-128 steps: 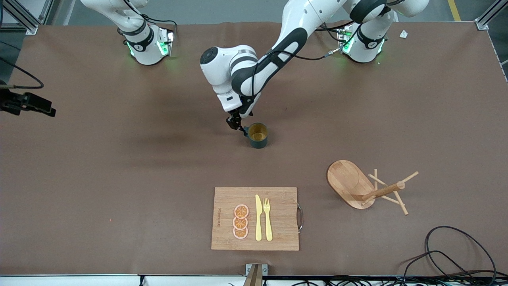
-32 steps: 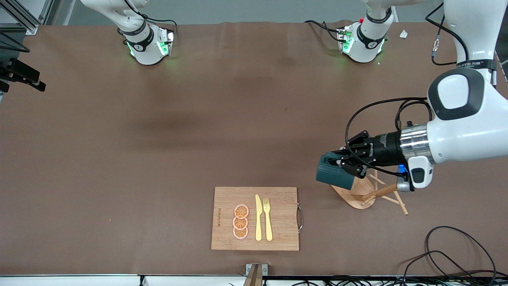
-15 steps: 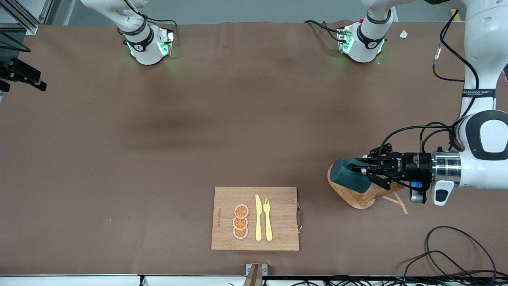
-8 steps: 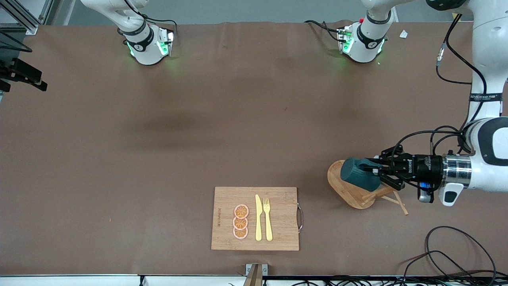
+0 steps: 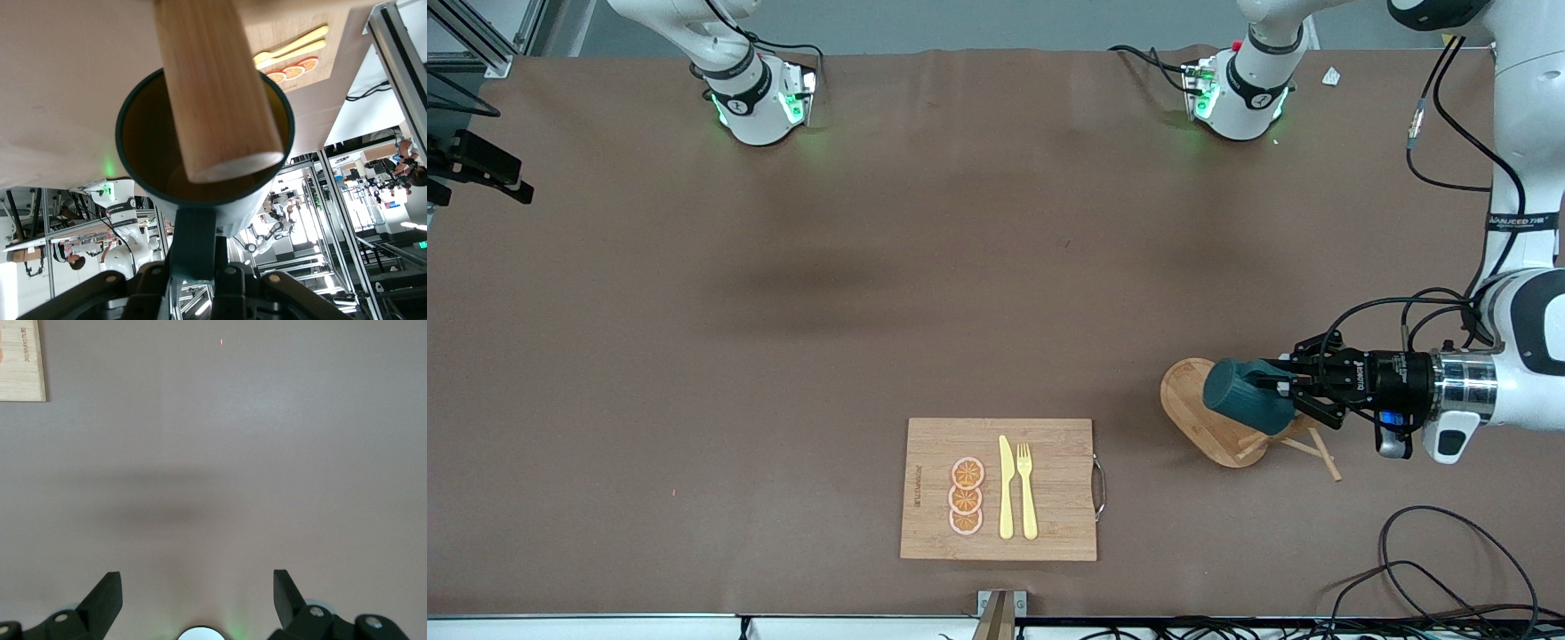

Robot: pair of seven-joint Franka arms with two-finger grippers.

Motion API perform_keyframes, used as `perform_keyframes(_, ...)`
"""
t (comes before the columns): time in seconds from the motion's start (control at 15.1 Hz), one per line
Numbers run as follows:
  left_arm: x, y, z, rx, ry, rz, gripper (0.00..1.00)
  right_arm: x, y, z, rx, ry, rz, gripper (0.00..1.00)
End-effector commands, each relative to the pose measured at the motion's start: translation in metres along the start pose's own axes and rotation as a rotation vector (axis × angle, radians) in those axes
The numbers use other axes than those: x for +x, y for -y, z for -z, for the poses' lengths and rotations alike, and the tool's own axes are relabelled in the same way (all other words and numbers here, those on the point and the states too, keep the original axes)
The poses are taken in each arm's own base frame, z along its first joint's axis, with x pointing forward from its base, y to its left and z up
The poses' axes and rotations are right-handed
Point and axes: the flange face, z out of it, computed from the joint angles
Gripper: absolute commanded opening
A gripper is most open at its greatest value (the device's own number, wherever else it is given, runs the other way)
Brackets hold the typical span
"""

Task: Pass cup and hang on rack
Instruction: 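Tilt the mug and slide its handle onto a rack peg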

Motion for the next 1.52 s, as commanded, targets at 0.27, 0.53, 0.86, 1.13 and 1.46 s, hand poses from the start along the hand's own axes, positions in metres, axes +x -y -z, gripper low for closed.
perform_keyframes(0.27,-0.003,0.002,0.010,-0.019,0.027,-0.090,0.00,-0.011,0.002,0.003,-0.015,-0.005,-0.001,1.00)
perform_keyframes(0.53,0.012,0.006,0.012,-0.029,0.035,-0.091,0.00,-0.011,0.002,0.003,-0.015,-0.005,-0.001,1.00)
perform_keyframes(0.86,0.022,0.008,0.012,-0.050,0.052,-0.073,0.00,-0.011,0.002,0.003,-0.015,-0.005,-0.001,1.00)
perform_keyframes(1.13,0.030,0.010,0.017,-0.074,0.068,-0.052,0.04,-0.011,0.002,0.002,-0.015,-0.004,-0.001,1.00)
perform_keyframes(1.46,0.041,0.011,0.016,-0.086,0.063,-0.005,0.30,-0.011,0.002,0.003,-0.015,-0.005,-0.001,1.00)
